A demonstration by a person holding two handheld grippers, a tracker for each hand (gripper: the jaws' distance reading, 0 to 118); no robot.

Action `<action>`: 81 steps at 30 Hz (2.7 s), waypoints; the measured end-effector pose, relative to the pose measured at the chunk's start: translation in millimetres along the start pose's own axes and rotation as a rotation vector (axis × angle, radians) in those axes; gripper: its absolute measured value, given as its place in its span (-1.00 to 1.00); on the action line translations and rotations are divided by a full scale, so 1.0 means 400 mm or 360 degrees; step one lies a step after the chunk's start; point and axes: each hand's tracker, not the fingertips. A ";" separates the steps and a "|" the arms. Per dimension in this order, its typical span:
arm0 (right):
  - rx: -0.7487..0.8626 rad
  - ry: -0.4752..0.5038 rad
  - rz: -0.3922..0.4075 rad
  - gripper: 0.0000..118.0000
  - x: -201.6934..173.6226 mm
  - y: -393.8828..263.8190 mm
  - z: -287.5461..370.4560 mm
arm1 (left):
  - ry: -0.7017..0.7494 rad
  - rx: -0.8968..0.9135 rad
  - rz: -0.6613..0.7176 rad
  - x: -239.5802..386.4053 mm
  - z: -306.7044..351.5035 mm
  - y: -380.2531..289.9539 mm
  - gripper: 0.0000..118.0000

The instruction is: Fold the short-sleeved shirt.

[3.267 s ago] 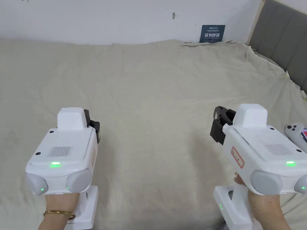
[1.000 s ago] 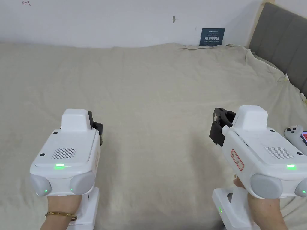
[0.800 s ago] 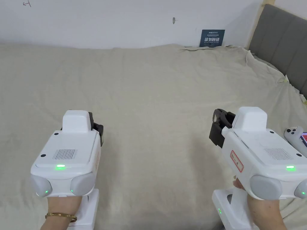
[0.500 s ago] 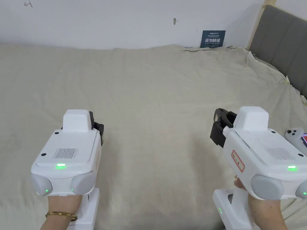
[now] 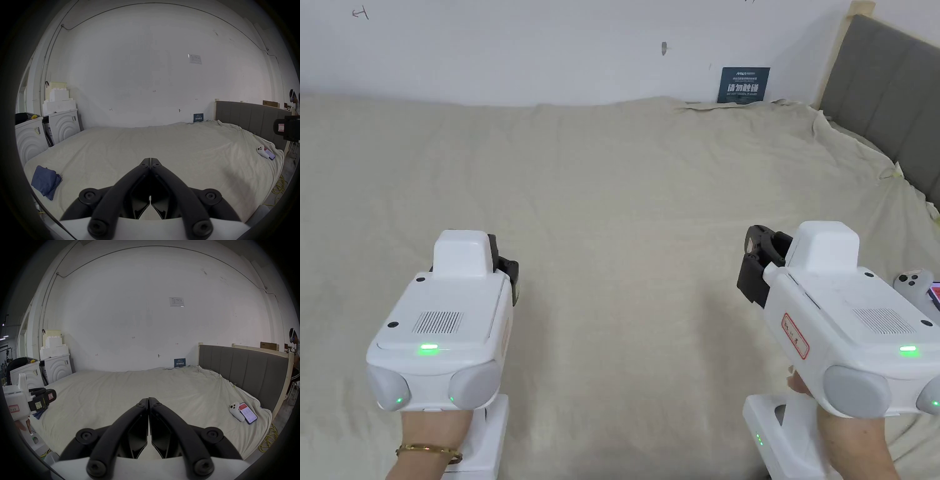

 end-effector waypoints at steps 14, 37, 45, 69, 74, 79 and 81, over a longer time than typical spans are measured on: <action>-0.0209 0.0280 -0.0466 1.00 0.012 0.090 0.035 | 0.0005 -0.0084 0.0103 -0.009 0.056 0.016 1.00; -0.0758 -0.0310 -0.0310 1.00 -0.007 0.017 0.105 | 0.0593 -0.0572 0.0209 -0.166 0.181 -0.342 1.00; -0.0751 -0.0547 0.0064 1.00 0.068 -0.224 0.070 | 0.0642 -0.0540 0.0374 -0.212 0.191 -0.349 1.00; -0.0436 -0.0740 -0.0213 1.00 0.147 -0.386 0.174 | 0.0571 -0.0595 0.0388 -0.211 0.181 -0.362 1.00; -0.0456 -0.0722 -0.0162 1.00 0.132 -0.384 0.162 | 0.0564 -0.0609 0.0336 -0.200 0.175 -0.364 1.00; -0.0494 -0.0719 -0.0164 1.00 0.133 -0.381 0.137 | 0.0563 -0.0597 0.0312 -0.194 0.177 -0.364 1.00; -0.0532 -0.0703 -0.0139 1.00 0.130 -0.381 0.127 | 0.0570 -0.0591 0.0325 -0.197 0.178 -0.364 1.00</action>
